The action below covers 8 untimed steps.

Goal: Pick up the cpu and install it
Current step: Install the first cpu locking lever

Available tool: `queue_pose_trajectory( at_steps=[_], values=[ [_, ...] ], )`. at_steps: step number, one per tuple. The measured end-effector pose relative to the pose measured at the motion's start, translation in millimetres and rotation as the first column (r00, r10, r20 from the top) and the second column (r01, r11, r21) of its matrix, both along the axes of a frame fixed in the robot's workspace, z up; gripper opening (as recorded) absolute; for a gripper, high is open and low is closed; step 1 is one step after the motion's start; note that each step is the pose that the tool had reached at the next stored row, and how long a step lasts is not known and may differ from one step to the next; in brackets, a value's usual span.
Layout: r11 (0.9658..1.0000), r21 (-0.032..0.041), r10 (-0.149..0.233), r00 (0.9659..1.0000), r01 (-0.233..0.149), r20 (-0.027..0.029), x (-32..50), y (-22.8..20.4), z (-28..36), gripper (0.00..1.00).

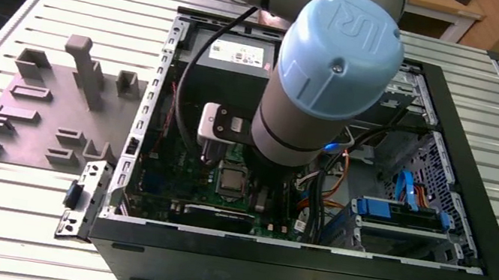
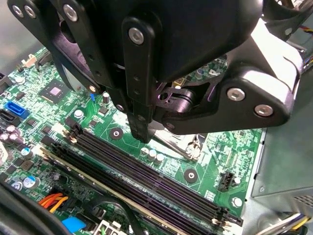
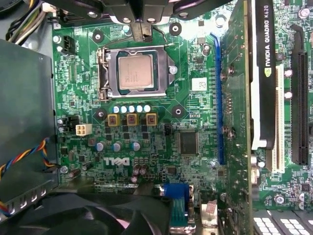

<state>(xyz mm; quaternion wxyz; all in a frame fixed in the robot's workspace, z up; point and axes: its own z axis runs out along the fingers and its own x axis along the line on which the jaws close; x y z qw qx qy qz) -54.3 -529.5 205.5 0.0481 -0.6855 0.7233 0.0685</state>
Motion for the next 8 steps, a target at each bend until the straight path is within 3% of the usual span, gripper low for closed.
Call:
queue_pose_trajectory(
  at_steps=[8],
  values=[
    [1.0000,-0.0009,0.000,1.0000,0.000,0.0001,0.0,-1.5,-6.8,0.11]
  ],
)
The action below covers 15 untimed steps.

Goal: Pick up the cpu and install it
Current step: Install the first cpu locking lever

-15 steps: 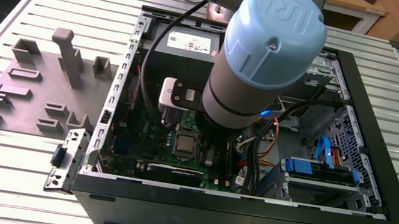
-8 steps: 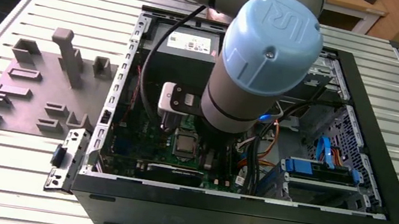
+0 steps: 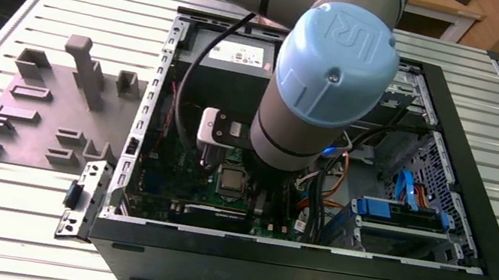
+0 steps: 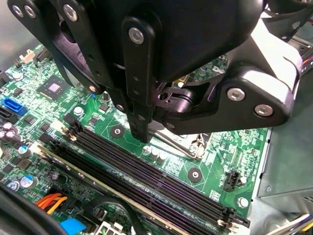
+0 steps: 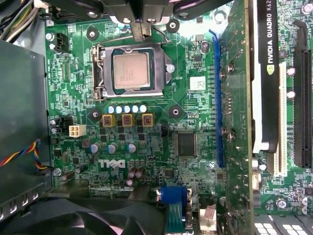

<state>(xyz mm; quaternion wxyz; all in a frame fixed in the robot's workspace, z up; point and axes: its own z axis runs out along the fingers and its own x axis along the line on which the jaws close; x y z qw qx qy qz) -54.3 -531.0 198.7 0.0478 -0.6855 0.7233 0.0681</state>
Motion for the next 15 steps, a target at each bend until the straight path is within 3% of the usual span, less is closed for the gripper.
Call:
queue_pose_trajectory(
  at_steps=[11,15],
  values=[
    [1.0000,-0.0056,0.000,1.0000,0.000,0.0000,0.1,-1.0,-2.0,0.11],
    [0.9999,-0.0157,0.000,1.0000,0.000,0.0000,0.0,-0.9,-2.6,0.11]
  ],
)
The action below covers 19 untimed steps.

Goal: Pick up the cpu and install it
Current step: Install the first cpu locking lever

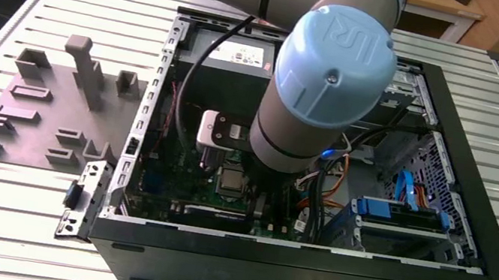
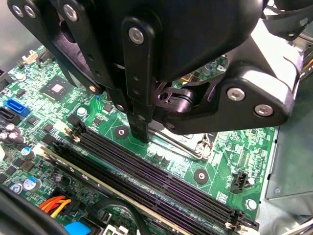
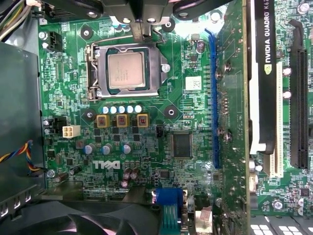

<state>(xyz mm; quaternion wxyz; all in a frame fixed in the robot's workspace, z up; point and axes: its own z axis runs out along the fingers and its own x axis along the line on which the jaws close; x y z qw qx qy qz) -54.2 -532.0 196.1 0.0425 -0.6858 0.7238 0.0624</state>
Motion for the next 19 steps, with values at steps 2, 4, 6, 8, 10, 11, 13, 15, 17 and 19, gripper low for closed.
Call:
queue_pose_trajectory(
  at_steps=[2,4,6,8,10,11,13,15,17,19],
  values=[
    [1.0000,-0.0040,0.000,1.0000,0.000,0.0000,0.0,0.1,0.0,0.11],
    [1.0000,-0.0051,0.000,1.0000,0.000,-0.0001,0.0,0.1,0.1,0.11],
    [1.0000,-0.0051,0.000,1.0000,0.000,0.0000,0.0,0.3,0.0,0.11],
    [1.0000,-0.0050,0.000,1.0000,0.000,-0.0001,0.0,0.6,-0.1,0.11],
    [1.0000,-0.0050,0.000,1.0000,0.000,-0.0001,0.0,0.9,-0.4,0.11],
    [1.0000,-0.0050,0.000,1.0000,0.000,-0.0001,0.0,1.1,-0.6,0.11],
    [1.0000,-0.0050,0.000,1.0000,0.000,-0.0001,0.0,1.5,-1.2,0.11],
    [1.0000,-0.0050,0.000,1.0000,0.000,-0.0001,0.1,1.8,-1.6,0.11],
    [1.0000,-0.0049,0.000,1.0000,0.000,-0.0001,0.1,1.9,-1.8,0.11],
    [1.0000,-0.0049,0.000,1.0000,0.000,0.0000,0.3,2.0,-2.0,0.11]
  ],
)
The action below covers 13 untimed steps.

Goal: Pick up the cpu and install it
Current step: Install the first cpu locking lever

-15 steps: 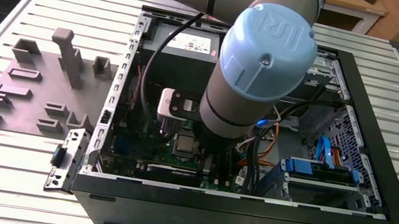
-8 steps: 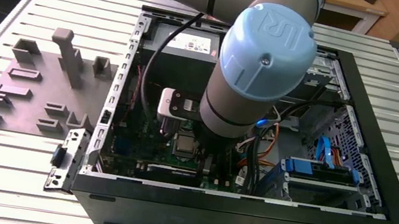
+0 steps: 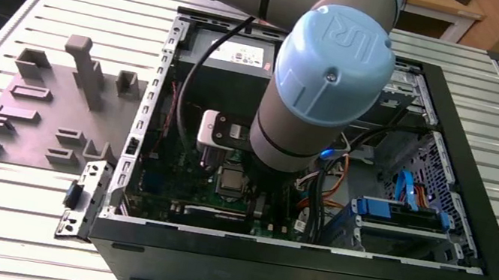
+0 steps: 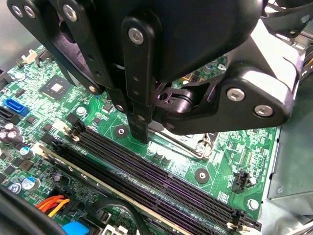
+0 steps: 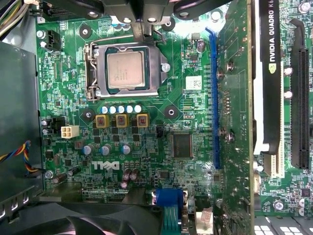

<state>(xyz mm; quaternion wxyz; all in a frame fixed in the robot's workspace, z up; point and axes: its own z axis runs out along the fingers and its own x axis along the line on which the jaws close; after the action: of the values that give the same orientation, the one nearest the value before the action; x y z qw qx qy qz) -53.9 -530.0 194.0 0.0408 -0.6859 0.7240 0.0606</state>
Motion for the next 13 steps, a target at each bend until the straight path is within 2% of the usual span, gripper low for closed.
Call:
queue_pose_trajectory(
  at_steps=[5,9,13],
  values=[
    [1.0000,-0.0021,0.000,1.0000,0.000,0.0000,0.2,0.0,-0.8,0.11],
    [1.0000,-0.0070,0.000,1.0000,0.000,0.0000,0.6,0.0,-1.0,0.11],
    [1.0000,-0.0080,0.000,1.0000,0.000,-0.0001,0.9,-0.1,-1.0,0.11]
  ],
)
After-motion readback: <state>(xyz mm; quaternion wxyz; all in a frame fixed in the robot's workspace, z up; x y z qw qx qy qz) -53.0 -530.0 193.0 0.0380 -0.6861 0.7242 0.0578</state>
